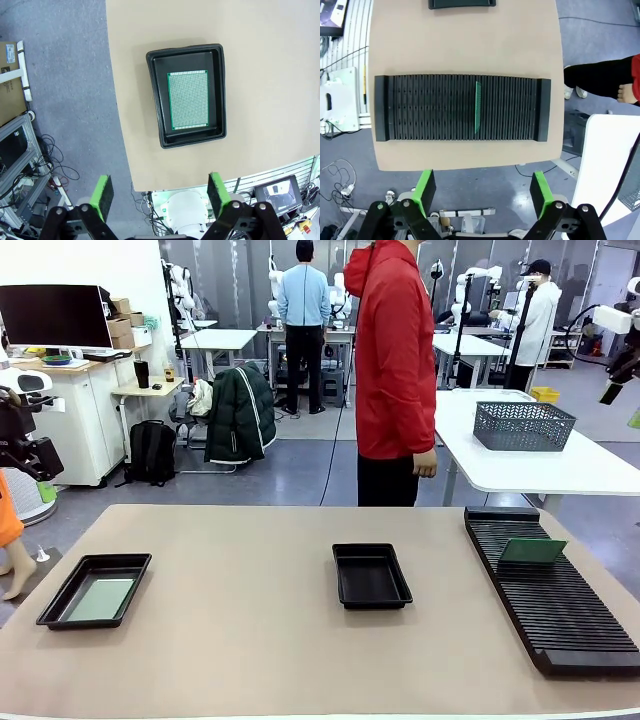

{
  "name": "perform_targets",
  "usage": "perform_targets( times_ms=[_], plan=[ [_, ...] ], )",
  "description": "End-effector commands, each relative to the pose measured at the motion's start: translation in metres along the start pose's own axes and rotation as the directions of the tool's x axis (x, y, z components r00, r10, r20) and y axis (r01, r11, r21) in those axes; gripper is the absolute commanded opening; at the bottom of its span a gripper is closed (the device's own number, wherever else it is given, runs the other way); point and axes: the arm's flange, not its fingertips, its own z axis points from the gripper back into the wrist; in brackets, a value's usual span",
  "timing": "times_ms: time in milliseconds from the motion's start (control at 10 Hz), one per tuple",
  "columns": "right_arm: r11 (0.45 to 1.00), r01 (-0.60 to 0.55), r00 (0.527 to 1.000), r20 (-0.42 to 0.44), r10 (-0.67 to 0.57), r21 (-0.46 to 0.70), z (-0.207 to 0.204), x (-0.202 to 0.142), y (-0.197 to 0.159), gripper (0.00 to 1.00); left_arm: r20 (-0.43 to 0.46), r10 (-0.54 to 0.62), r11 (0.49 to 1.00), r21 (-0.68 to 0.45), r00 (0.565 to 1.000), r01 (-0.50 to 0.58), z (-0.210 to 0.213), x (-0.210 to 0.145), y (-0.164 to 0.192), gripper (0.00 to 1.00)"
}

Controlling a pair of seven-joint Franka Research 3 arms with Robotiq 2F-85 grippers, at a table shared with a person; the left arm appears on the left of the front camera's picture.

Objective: Inspect and transfer BCBs to ESD trays.
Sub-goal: Pick up the Blank PCB from the PCB Rack and place it in the right ESD tray.

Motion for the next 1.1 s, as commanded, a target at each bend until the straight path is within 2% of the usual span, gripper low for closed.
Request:
perform_targets(
  times_ms=[0, 400, 500, 700, 1000],
  plan=[
    [0.999, -0.040, 0.999, -0.007, 0.040, -0.031, -0.034, 0.001, 0.006, 1.00, 0.004, -0.001, 1.000, 0.000, 1.000, 0.001, -0.002, -0.001, -0.001, 1.00],
    [0.998, -0.060, 0.998, -0.028, 0.060, -0.010, -0.100, -0.003, 0.010, 1.00, 0.004, -0.001, 1.000, 0.000, 1.000, 0.001, -0.002, -0.001, -0.001, 1.00],
    [0.998, -0.065, 0.997, -0.031, 0.065, -0.009, -0.134, -0.004, 0.009, 1.00, 0.004, -0.001, 1.000, 0.000, 1.000, 0.001, -0.002, -0.001, -0.001, 1.00],
    [0.998, -0.066, 0.997, -0.033, 0.066, -0.002, -0.139, -0.004, 0.009, 1.00, 0.004, -0.001, 1.000, 0.000, 1.000, 0.001, -0.002, -0.001, -0.001, 1.00],
    [0.997, -0.078, 0.996, -0.029, 0.079, 0.011, -0.182, -0.005, 0.016, 1.00, 0.004, -0.001, 1.000, 0.000, 1.000, 0.001, -0.002, -0.001, -0.001, 1.00]
  ],
)
